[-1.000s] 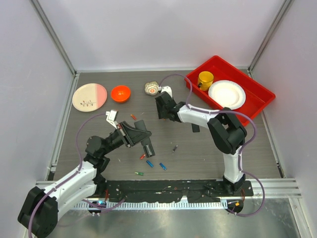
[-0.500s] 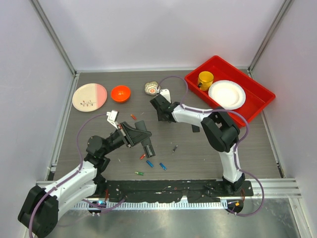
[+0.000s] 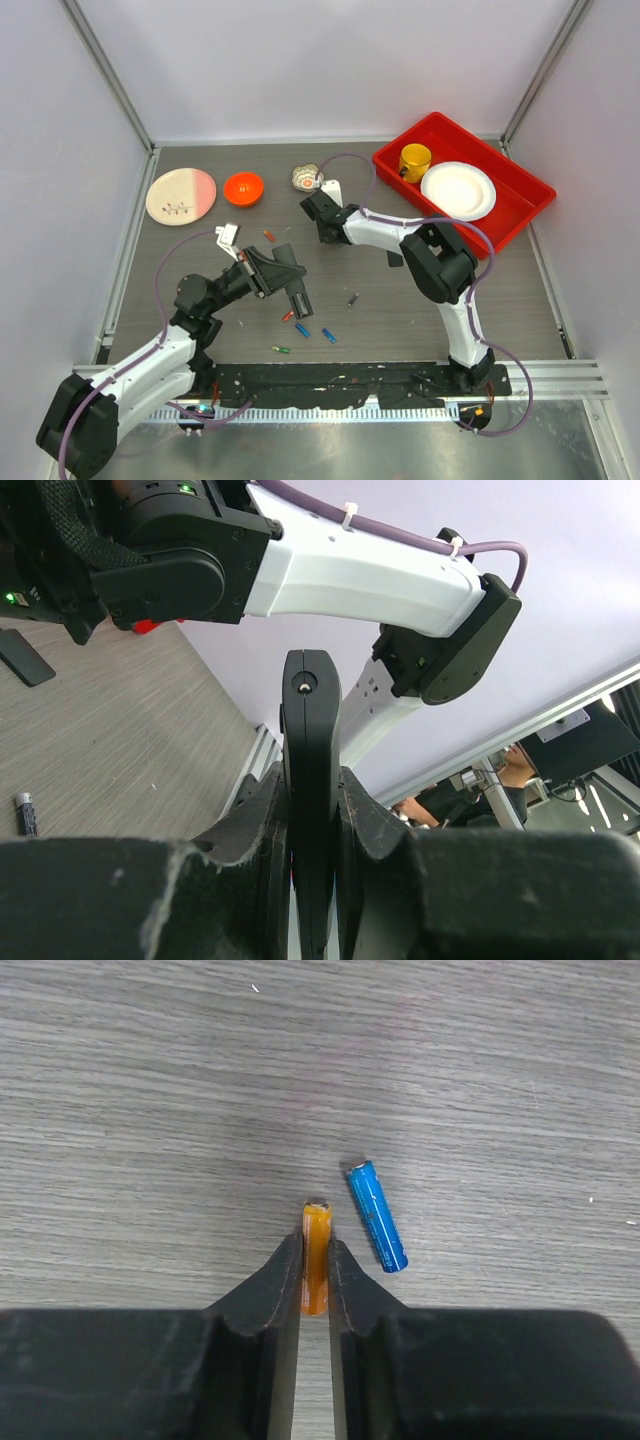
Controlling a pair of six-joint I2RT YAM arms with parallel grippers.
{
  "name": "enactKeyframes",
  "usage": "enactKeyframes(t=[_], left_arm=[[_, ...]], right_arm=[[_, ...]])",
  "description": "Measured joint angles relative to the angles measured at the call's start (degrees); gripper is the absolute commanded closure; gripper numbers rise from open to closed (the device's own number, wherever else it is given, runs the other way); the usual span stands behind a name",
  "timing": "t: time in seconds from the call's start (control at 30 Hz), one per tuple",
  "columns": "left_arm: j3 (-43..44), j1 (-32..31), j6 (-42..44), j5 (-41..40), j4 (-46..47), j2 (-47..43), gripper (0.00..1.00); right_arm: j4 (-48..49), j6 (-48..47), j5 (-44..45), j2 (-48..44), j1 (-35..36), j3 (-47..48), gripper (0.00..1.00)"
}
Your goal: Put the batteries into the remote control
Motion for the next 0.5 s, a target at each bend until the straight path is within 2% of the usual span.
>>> enactKeyframes(t=[0.07, 0.1, 0.27, 0.4, 0.5], left_arm=[[0.0, 0.0, 0.0, 0.0, 0.0, -0.1, 1.0], [0.0, 0.0, 0.0, 0.0, 0.0, -0.1, 1.0], [-0.1, 0.0, 0.0, 0.0, 0.0, -0.5, 1.0], [-0.4, 0.0, 0.0, -0.1, -0.1, -1.7, 1.0], [-0.5, 0.0, 0.0, -0.4, -0.6, -2.7, 1.0]], right_arm=[[-0.2, 0.0, 0.1, 0.0, 0.0, 0.0, 0.98], [-0.2, 0.0, 0.2, 0.0, 0.0, 0.0, 0.99], [1.0, 0.2, 0.2, -1.3, 0.0, -2.0, 0.99], [1.1, 2.8, -0.1, -9.3, 0.0, -10.6, 0.99], [-0.1, 8.1, 0.8, -17.8, -0.4, -15.4, 0.99]])
